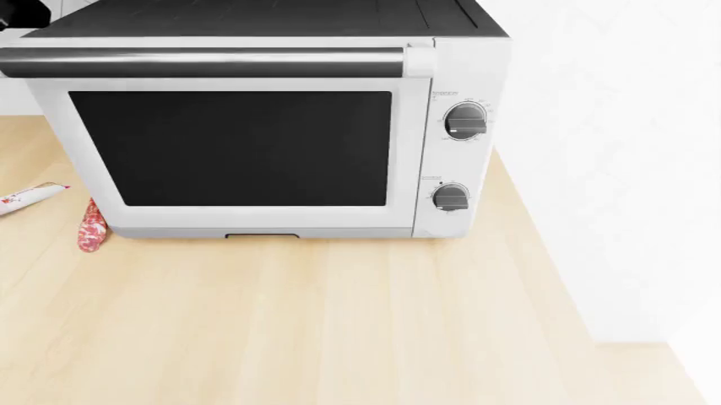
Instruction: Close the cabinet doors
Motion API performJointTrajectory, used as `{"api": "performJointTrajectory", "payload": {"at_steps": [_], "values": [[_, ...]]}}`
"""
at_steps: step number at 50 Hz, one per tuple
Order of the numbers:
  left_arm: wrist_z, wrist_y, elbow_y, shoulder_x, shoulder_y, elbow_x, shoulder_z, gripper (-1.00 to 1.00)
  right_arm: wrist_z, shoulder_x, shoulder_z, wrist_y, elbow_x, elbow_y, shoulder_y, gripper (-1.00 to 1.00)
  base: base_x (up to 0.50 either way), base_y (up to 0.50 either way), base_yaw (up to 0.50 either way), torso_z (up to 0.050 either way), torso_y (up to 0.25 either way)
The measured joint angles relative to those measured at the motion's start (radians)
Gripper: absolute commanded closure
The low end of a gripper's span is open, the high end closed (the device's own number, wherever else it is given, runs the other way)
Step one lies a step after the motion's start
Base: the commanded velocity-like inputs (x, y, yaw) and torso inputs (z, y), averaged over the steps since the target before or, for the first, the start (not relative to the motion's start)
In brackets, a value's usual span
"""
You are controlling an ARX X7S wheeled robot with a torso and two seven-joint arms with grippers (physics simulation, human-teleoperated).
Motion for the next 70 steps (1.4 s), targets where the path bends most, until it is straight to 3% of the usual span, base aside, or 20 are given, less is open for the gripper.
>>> {"api": "performJointTrajectory", "payload": {"at_steps": [26, 32, 41, 49, 61, 70], "values": [[0.009, 0.019, 0.000, -0.004, 0.017, 0.018, 0.006, -1.00, 0.012, -0.048, -0.087, -0.019, -0.130, 0.027, -0.025, -1.00, 0.01, 0.00, 0.00, 0.000, 0.000], [0.011, 0.023, 0.000, -0.006, 0.022, 0.022, 0.005, -1.00, 0.020, -0.036, -0.072, 0.000, -0.085, 0.007, -0.026, -1.00, 0.00, 0.00, 0.00, 0.000, 0.000], [0.014, 0.031, 0.002, -0.010, 0.032, 0.025, 0.001, -1.00, 0.067, 0.020, 0.000, 0.068, 0.127, -0.069, -0.049, -1.00, 0.00, 0.00, 0.00, 0.000, 0.000], [0.015, 0.037, 0.005, -0.012, 0.043, 0.031, -0.002, -1.00, 0.168, 0.110, 0.096, 0.151, 0.395, -0.264, -0.125, -1.00, 0.00, 0.00, 0.00, 0.000, 0.000], [0.009, 0.043, 0.009, -0.015, 0.048, 0.026, 0.001, -1.00, 0.442, 0.225, 0.291, 0.282, 0.818, -0.596, -0.228, -1.00, 0.00, 0.00, 0.00, 0.000, 0.000], [0.008, 0.048, 0.010, -0.019, 0.054, 0.027, 0.001, -1.00, 0.616, 0.304, 0.442, 0.270, 1.097, -0.849, -0.414, -1.00, 0.00, 0.00, 0.00, 0.000, 0.000]]}}
